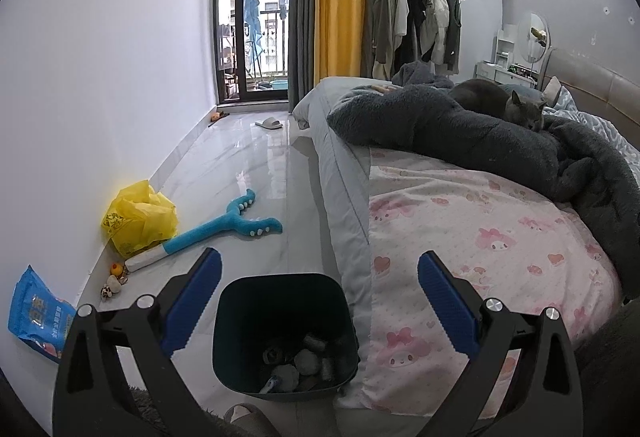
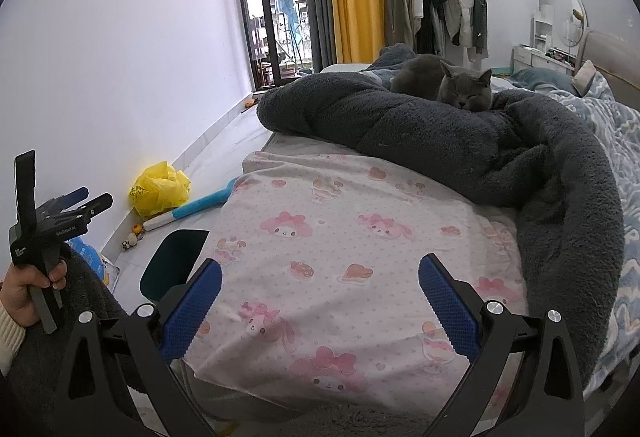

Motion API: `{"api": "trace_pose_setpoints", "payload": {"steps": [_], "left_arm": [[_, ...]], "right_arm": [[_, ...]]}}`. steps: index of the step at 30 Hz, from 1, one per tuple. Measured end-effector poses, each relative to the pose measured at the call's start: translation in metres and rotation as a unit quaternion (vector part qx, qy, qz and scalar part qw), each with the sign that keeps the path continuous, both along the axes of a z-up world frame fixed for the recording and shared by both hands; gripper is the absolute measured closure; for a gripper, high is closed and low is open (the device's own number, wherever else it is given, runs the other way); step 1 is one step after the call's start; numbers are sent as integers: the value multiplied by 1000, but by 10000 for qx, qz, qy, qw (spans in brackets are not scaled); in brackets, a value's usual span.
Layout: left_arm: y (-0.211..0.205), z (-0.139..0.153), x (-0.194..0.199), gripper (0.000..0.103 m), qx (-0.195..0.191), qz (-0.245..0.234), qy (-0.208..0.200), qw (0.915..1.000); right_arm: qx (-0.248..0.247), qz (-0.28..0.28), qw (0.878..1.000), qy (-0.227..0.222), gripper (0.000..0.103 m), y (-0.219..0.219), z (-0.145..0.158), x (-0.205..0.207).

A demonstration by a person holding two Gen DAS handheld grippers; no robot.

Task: Collect trash

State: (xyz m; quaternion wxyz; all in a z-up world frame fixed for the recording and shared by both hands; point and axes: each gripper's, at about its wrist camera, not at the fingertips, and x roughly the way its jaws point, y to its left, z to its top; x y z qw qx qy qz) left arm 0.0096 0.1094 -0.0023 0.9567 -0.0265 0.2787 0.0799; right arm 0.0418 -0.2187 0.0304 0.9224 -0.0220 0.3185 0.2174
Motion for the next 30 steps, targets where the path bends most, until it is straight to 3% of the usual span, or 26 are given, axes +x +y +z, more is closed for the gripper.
{"api": "trace_pose_setpoints", "payload": {"steps": [30], "left_arm": [[0,1,-1,3,-9,-3,-19,10000]], "right_arm": [[-20,11,10000,-7,3,0,-1,-1]]}}
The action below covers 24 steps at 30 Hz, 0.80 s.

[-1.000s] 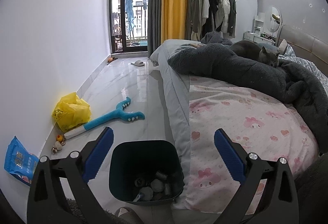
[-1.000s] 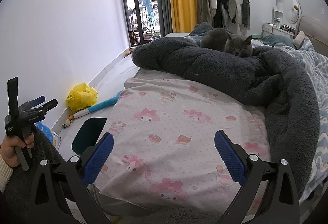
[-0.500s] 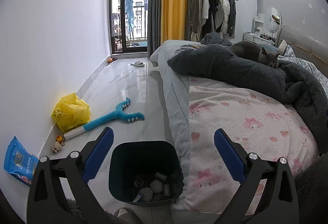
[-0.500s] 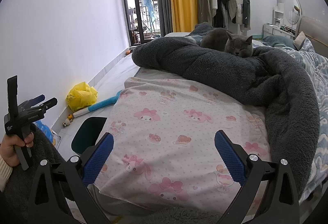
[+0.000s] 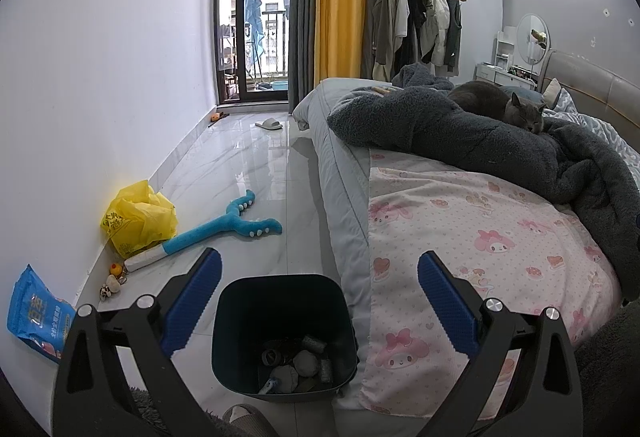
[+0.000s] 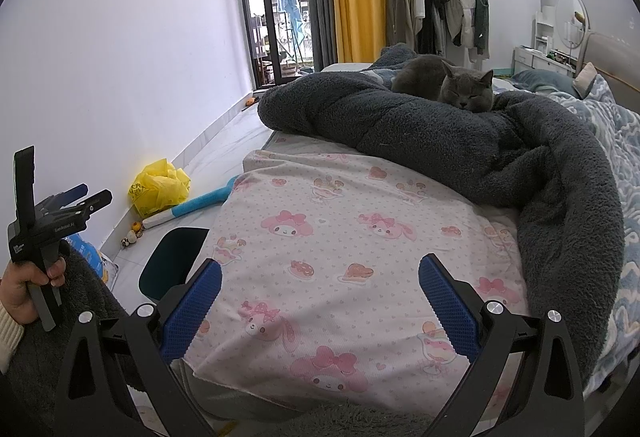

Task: Collect trash

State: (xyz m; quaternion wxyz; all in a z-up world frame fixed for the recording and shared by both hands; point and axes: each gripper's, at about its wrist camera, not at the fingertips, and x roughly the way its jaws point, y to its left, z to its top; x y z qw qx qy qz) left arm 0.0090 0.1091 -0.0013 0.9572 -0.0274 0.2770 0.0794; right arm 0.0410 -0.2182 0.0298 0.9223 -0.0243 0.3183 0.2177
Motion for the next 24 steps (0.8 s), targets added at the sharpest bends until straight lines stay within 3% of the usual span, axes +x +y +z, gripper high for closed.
{"api": "trace_pose_setpoints", "payload": {"steps": [24], "left_arm": [[-1,0,0,3,-4,12,4,10000]], "right_arm": [[-25,26,10000,10,3,0,0,0]]}}
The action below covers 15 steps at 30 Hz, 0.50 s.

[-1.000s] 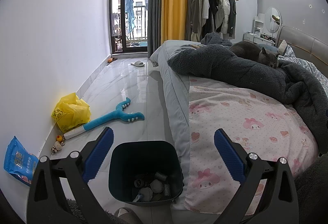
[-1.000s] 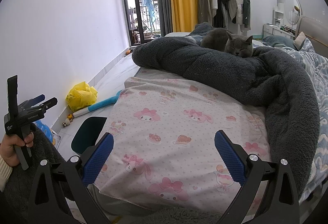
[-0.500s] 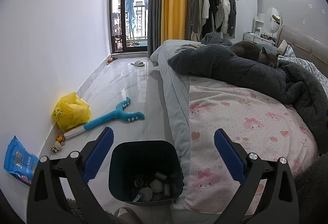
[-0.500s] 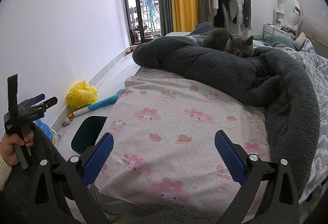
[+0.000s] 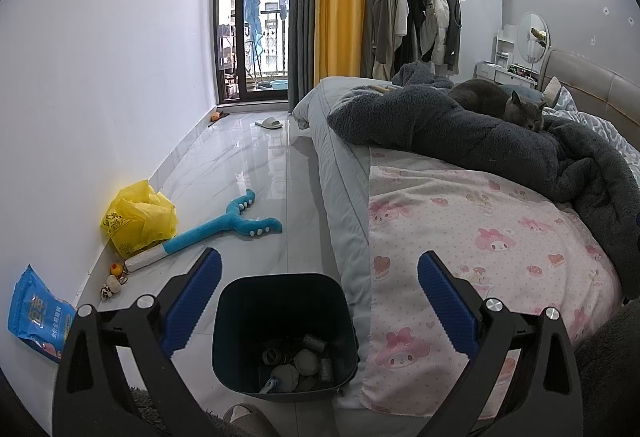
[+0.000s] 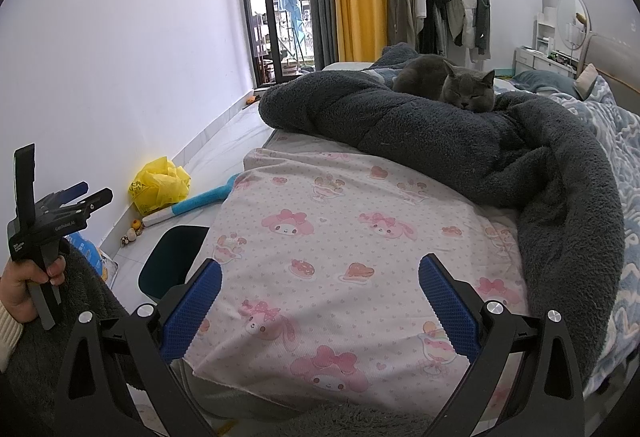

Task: Collect trash

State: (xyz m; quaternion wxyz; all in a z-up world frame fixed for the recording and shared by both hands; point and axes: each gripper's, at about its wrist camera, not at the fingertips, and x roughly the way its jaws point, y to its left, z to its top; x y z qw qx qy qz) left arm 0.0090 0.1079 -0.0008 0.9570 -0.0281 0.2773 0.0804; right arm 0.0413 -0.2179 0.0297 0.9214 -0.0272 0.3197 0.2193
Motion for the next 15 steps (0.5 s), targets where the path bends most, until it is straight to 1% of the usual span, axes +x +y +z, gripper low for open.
{"api": "trace_pose_setpoints", "payload": {"steps": [8,15], "left_arm": [[0,0,1,3,-6,-38,22,10000],[0,-2,1,3,-34,48,32,10000]], "right_arm": [[4,-4,10000,1,3,0,0,0],[3,7,10000,2,3,0,0,1]]}}
